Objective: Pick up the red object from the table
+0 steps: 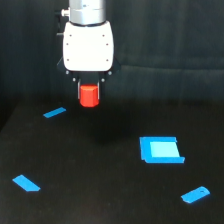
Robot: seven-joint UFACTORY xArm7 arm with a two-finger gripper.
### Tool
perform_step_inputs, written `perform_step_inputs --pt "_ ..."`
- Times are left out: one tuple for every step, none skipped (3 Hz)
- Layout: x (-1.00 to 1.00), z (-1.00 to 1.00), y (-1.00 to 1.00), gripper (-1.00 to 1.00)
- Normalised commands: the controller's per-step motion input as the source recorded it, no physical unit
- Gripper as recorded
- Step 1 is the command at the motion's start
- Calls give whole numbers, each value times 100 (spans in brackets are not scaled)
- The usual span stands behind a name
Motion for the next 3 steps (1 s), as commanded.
perform_step_inputs --pt "7 -2 -2 -96" --pt "-2 11 -5 -98" --pt "6 5 -4 -99"
